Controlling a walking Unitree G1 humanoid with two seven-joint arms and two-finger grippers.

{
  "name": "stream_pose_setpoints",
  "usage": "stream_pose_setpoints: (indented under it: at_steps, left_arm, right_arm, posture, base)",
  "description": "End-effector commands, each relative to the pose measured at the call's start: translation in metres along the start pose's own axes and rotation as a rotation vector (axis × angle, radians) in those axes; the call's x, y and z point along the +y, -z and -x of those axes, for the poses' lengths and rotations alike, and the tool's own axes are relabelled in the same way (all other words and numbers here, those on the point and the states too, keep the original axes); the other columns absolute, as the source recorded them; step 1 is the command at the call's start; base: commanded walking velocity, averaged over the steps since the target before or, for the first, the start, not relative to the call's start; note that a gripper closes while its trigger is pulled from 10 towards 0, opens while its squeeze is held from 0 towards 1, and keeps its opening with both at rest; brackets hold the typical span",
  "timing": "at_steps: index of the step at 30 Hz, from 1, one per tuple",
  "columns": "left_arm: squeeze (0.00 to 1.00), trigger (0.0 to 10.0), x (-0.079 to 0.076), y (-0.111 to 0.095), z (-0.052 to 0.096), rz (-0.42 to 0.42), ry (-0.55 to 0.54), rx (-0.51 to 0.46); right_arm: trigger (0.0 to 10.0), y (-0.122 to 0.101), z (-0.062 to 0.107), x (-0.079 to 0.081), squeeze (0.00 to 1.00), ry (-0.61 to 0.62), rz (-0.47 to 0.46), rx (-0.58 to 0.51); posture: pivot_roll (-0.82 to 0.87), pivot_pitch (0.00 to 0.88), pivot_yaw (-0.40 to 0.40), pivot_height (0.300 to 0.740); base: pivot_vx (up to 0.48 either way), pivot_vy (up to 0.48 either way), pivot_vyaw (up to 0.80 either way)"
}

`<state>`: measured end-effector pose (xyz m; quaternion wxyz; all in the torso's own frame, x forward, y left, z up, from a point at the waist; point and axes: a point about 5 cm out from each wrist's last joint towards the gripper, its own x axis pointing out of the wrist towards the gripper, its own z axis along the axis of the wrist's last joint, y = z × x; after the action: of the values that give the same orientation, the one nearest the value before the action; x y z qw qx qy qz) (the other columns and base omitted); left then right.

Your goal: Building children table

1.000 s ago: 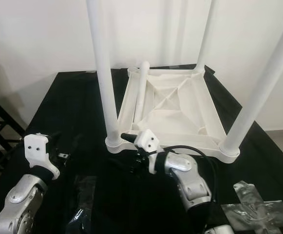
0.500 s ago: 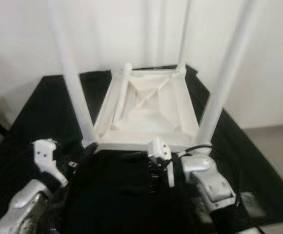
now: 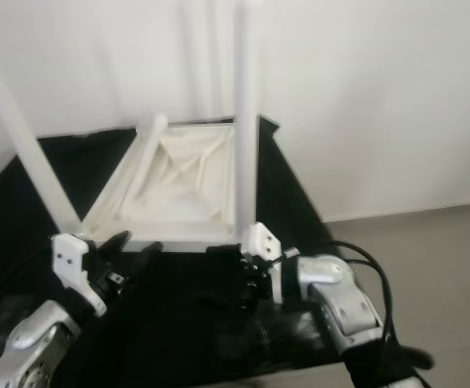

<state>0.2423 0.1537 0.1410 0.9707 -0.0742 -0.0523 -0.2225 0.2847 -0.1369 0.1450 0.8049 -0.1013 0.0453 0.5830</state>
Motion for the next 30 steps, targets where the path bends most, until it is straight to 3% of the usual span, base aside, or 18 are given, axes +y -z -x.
stream_pose_setpoints:
  at_steps: [1, 5, 7, 11, 14, 30]
  left_arm:
    - [0.0, 10.0, 0.004, 0.003, 0.002, 0.006, -0.016, 0.021]
    - [0.0, 10.0, -0.002, 0.005, -0.005, 0.004, -0.04, 0.018]
    - [0.0, 10.0, -0.003, 0.005, -0.007, 0.006, -0.045, 0.017]
    - [0.0, 10.0, -0.003, 0.005, -0.008, 0.004, -0.054, 0.016]
    - [0.0, 10.0, -0.001, 0.005, -0.011, 0.009, -0.076, 0.004]
    - [0.0, 10.0, 0.002, 0.004, -0.016, 0.019, -0.086, -0.001]
  right_arm:
    - [10.0, 0.0, -0.006, -0.001, 0.0, 0.023, 0.006, -0.001]
    - [10.0, -0.001, -0.031, -0.01, 0.0, 0.181, -0.011, -0.025]
    - [10.0, 0.0, -0.034, -0.01, 0.0, 0.202, -0.014, -0.027]
    - [10.0, 0.003, -0.037, -0.01, 0.0, 0.218, -0.023, -0.022]
    - [10.0, 0.007, -0.039, -0.017, 0.0, 0.274, -0.096, -0.038]
    - [10.0, 0.009, -0.047, -0.025, 0.0, 0.379, -0.138, -0.068]
  posture:
    - [-0.09, 0.0, 0.043, 0.74]
    - [-0.09, 0.0, 0.036, 0.74]
    - [-0.09, 0.0, 0.036, 0.74]
    - [-0.09, 0.0, 0.032, 0.74]
    - [-0.11, 0.0, 0.035, 0.74]
    - [-0.11, 0.0, 0.037, 0.74]
  base:
    - [0.0, -0.469, 0.0]
    - [0.0, -0.469, 0.0]
    - [0.0, -0.469, 0.0]
    - [0.0, -0.469, 0.0]
    - [0.0, -0.469, 0.0]
    - [0.0, -0.47, 0.0]
